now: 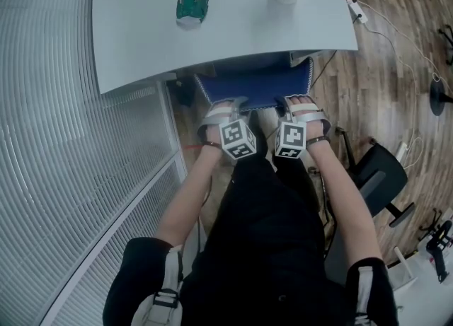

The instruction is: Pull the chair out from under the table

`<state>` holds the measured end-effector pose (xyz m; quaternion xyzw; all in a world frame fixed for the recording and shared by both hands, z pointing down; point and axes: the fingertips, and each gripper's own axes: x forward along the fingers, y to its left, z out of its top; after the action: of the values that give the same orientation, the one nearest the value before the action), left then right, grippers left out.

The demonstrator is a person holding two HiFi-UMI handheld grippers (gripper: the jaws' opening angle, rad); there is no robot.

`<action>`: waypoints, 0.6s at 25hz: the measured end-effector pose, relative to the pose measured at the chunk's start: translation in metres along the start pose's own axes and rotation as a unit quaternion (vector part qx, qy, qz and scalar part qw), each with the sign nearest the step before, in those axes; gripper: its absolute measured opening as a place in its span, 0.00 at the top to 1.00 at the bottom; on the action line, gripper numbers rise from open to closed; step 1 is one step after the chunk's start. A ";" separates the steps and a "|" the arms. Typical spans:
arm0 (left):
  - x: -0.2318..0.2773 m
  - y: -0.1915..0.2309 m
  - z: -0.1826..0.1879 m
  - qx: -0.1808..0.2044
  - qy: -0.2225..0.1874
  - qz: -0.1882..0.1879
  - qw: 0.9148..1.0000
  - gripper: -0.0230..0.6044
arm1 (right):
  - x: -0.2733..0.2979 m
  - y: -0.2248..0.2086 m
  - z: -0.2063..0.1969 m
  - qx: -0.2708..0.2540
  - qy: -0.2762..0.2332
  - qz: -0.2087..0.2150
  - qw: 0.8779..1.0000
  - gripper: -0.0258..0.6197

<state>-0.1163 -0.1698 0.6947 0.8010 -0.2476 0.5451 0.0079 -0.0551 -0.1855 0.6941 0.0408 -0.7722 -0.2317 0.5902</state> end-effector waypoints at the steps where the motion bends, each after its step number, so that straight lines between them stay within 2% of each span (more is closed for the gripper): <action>1: 0.000 -0.004 -0.001 -0.003 0.004 -0.003 1.000 0.81 | 0.000 0.004 0.000 0.003 0.004 0.003 1.000 0.85; 4: -0.001 -0.018 -0.004 -0.009 0.024 -0.015 1.000 0.81 | -0.003 0.017 0.001 0.020 0.009 0.015 1.000 0.85; 8: 0.000 -0.036 -0.008 0.002 0.053 -0.028 0.998 0.81 | -0.005 0.037 -0.002 0.018 0.014 0.042 0.999 0.85; 11: -0.002 -0.050 -0.011 0.002 0.063 -0.044 0.997 0.81 | -0.008 0.052 0.000 0.013 0.017 0.058 0.998 0.85; 15: -0.007 -0.064 -0.010 0.001 0.069 -0.045 0.997 0.81 | -0.015 0.065 -0.001 0.014 0.013 0.058 0.998 0.85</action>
<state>-0.1006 -0.1083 0.7092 0.7719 -0.2093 0.5983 0.0488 -0.0355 -0.1229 0.7073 0.0068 -0.7686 -0.1856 0.6122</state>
